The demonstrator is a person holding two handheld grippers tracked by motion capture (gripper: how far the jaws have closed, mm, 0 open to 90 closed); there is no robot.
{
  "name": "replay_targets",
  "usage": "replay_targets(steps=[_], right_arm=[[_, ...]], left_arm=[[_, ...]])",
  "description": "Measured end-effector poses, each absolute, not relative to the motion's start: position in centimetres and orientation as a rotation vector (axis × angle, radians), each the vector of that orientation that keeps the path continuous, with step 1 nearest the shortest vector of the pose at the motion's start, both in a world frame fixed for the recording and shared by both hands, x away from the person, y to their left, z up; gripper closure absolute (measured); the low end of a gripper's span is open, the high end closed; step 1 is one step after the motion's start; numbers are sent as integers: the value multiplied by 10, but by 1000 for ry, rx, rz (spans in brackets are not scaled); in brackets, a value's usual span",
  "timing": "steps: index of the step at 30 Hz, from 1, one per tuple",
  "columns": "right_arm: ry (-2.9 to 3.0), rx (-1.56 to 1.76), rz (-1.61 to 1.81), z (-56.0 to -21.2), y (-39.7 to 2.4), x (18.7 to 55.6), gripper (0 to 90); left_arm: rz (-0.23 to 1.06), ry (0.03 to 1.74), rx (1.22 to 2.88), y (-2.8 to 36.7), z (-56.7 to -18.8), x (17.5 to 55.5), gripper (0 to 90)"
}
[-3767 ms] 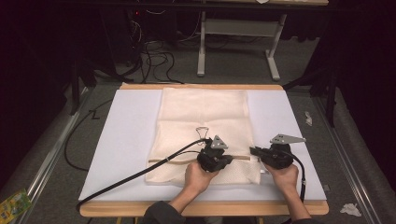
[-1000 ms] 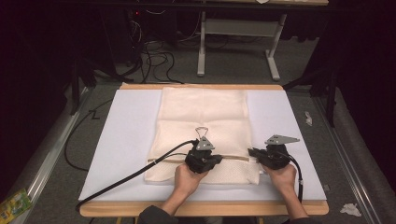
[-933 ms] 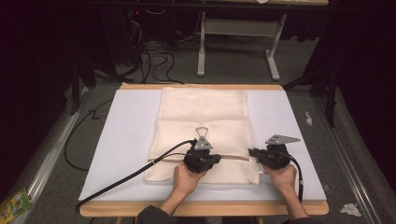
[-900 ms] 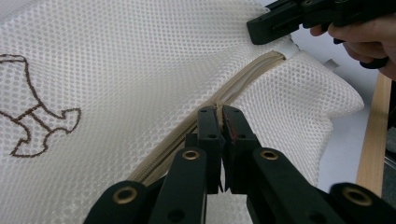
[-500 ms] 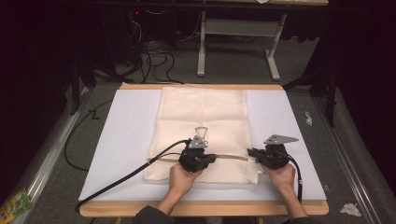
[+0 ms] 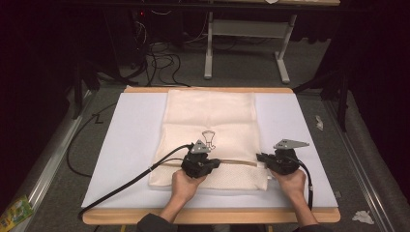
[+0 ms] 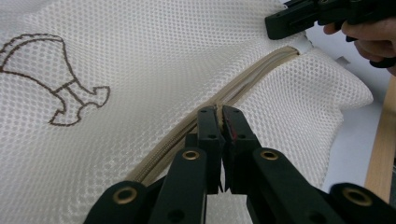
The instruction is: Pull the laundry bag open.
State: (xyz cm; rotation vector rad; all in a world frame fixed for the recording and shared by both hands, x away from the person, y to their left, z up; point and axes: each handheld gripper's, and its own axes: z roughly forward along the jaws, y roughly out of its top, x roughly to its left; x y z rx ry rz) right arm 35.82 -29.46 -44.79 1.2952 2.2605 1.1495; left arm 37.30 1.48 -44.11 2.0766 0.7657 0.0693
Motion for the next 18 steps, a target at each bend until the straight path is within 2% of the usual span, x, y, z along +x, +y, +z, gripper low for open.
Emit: replay_targets(steps=[18], right_arm=[[2251,1278,1147,-448,-293,358,881]], left_arm=[[78,792,2060,28,-438,376,871]])
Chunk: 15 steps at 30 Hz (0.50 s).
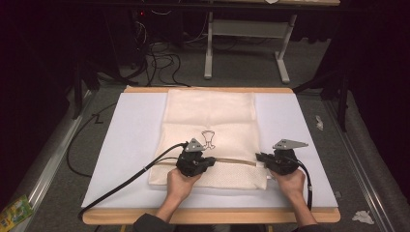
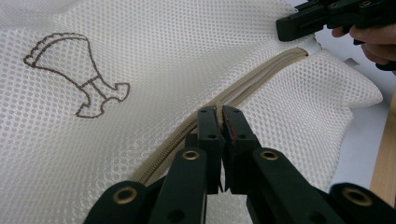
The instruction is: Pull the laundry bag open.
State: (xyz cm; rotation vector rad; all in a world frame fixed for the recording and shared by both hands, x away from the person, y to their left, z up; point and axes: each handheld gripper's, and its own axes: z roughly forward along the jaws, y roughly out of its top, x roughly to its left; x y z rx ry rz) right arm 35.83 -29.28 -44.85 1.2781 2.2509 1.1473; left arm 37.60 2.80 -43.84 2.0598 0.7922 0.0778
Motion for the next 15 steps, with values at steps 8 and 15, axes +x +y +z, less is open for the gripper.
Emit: replay_targets(steps=[8,15], right_arm=[[2252,1274,1155,-449,-292,359,881],[2256,1273,1145,-447,-291,359,881]], left_arm=[[78,789,2065,30,-438,375,871],[97,790,2064,33,-437,374,871]])
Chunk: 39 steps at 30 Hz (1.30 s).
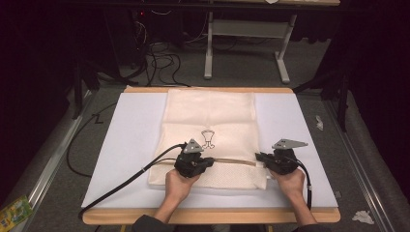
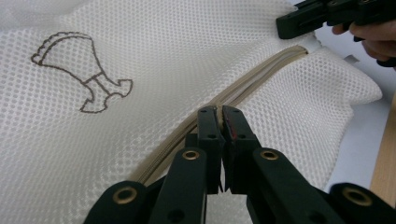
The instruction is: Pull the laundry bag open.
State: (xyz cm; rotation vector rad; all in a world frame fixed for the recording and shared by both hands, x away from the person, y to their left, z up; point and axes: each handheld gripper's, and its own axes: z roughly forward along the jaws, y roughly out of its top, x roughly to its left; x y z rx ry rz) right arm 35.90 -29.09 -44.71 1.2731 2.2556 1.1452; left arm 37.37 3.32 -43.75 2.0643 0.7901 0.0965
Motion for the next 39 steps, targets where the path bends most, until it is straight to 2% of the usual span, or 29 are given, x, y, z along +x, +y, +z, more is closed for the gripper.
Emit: replay_targets(steps=[39], right_arm=[[2256,1262,1143,-448,-290,359,883]], left_arm=[[106,841,2030,64,-433,375,871]])
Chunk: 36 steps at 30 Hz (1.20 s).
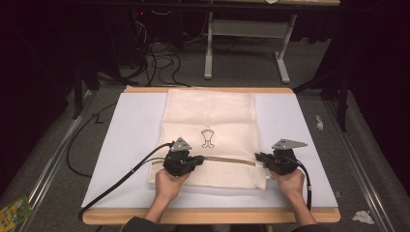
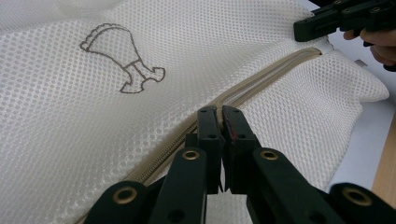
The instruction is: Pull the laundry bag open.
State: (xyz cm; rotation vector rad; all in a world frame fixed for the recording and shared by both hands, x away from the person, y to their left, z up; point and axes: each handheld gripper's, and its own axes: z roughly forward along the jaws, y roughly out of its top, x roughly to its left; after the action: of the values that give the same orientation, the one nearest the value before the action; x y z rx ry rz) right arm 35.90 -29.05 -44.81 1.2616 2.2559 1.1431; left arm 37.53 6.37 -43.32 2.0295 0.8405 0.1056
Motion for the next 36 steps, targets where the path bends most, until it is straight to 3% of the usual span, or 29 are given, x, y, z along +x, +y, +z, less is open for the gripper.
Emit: replay_targets(steps=[36], right_arm=[[2240,1274,1120,-441,-291,365,883]], left_arm=[[178,923,1969,106,-426,377,871]])
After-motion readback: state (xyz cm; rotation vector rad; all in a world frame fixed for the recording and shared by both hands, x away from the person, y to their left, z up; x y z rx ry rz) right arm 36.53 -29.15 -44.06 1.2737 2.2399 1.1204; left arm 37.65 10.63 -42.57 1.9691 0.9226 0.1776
